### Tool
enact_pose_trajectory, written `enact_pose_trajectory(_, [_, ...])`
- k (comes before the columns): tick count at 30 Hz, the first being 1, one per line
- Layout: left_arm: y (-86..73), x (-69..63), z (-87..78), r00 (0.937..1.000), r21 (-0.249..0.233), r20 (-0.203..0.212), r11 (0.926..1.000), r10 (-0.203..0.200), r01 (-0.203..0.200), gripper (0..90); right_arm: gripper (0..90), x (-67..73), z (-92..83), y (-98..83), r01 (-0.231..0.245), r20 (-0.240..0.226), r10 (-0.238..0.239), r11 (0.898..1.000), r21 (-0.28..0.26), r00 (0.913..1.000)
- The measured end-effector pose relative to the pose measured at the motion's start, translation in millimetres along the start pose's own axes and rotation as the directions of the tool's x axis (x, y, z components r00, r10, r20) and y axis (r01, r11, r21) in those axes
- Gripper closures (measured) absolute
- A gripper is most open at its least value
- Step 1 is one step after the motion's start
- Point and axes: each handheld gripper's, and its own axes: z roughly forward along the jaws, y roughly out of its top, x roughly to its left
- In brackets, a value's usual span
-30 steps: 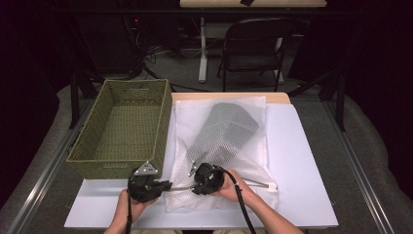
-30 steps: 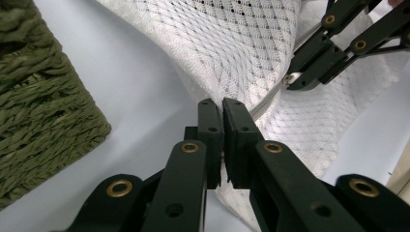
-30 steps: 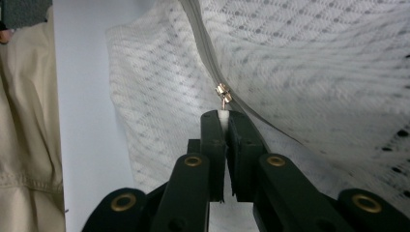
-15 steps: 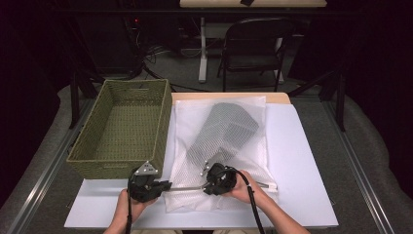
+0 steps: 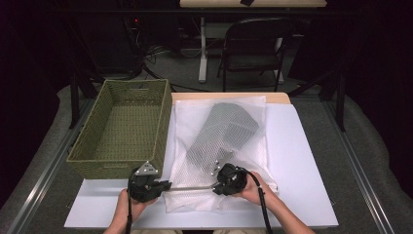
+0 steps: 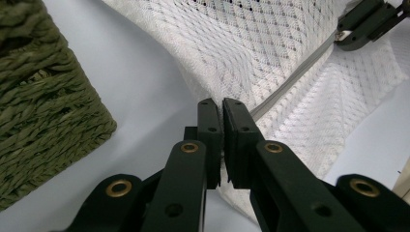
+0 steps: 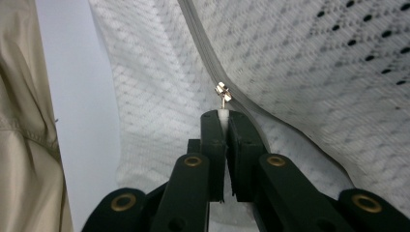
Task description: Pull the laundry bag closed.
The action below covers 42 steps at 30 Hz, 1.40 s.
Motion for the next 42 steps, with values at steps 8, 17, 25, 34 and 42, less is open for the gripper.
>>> enact_pose_trajectory(8, [0.0,0.4,0.1,1.0,0.001,-0.003,1.0,0.001,-0.001,86.4,86.6,-2.9,-10.3,-11.7,-0.025,0.017,0.025,1.0,-0.004,0.9995])
enact_pose_trajectory(17, [-0.1,2.1,-1.0,0.9999,0.004,-0.01,1.0,0.003,-0.003,86.3,86.6,-8.5,-20.5,-21.8,-0.039,0.038,0.039,0.999,-0.004,0.9985])
enact_pose_trajectory(25, [0.1,1.0,-0.4,1.0,0.004,-0.008,1.0,0.004,-0.004,86.3,86.6,-12.9,-31.9,-41.8,-0.091,0.057,0.092,0.996,-0.012,0.9942])
enact_pose_trajectory(34, [0.3,0.4,-0.2,0.9999,0.004,-0.012,1.0,0.006,-0.006,86.4,86.6,-12.9,-32.9,-43.8,-0.085,0.069,0.085,0.996,-0.008,0.994])
enact_pose_trajectory(42, [0.9,0.7,-1.3,0.9993,0.0,-0.032,0.9998,0.02,-0.02,86.5,86.7,-15.7,-31.7,-46.7,-0.088,0.073,0.087,0.996,0.005,0.9935])
